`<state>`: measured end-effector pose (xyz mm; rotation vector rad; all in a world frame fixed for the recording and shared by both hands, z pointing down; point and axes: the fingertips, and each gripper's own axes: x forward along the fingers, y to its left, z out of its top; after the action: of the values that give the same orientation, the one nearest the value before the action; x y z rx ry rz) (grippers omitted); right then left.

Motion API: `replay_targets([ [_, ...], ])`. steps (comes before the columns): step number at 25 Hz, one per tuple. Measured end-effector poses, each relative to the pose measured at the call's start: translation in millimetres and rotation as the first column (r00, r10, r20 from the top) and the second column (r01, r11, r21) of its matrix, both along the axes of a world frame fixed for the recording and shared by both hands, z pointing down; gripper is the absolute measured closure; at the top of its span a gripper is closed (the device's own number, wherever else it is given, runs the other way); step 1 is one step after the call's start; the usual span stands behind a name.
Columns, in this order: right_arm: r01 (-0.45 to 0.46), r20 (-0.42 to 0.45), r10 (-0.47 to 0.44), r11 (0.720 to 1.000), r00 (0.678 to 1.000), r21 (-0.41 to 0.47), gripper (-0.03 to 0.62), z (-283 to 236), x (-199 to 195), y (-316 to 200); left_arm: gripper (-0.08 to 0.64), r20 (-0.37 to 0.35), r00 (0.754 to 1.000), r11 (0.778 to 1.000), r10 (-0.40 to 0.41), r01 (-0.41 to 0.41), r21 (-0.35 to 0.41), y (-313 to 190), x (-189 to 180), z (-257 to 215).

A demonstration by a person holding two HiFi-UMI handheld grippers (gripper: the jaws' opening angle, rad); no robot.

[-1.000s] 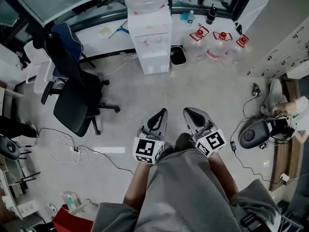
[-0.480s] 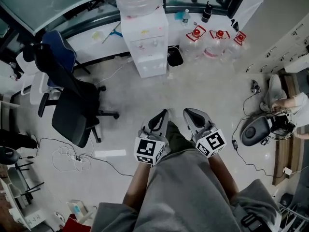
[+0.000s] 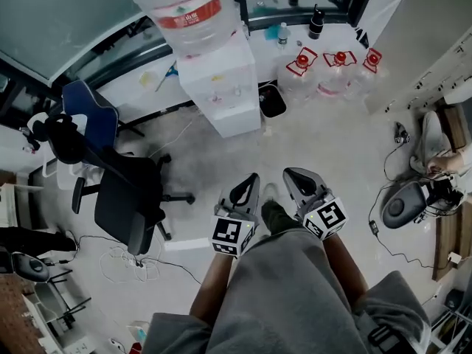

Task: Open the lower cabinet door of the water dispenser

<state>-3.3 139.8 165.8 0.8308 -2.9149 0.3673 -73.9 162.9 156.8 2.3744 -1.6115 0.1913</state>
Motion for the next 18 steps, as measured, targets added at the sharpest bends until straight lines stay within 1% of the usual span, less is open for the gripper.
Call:
replay_targets([
  [3, 0.002, 0.003, -0.002, 1.0, 1.0, -0.003, 0.58, 2.9, -6.6, -31.6, 0.551, 0.018, 1.0, 1.0, 0.01, -0.01, -0.023, -31.8, -6.6, 2.3],
  [7, -0.008, -0.016, 0.007, 1.0, 1.0, -0.03, 0.58, 13.0, -4.9, -67.5, 0.551, 0.003, 1.0, 0.998, -0.004, 0.004, -0.064, -67.9, -11.0, 9.6],
  [10, -0.018, 0.006, 0.018, 0.999, 1.0, -0.036, 0.58, 19.7, -2.3, -89.4, 0.551, 0.004, 1.0, 0.996, -0.016, 0.016, -0.09, -91.3, -12.3, 14.6],
  [18, -0.076, 0.008, 0.077, 0.995, 0.997, -0.069, 0.581, 44.9, 3.5, -123.5, 0.551, 0.018, 0.998, 0.987, 0.055, -0.052, -0.154, -131.0, -6.4, 36.7],
])
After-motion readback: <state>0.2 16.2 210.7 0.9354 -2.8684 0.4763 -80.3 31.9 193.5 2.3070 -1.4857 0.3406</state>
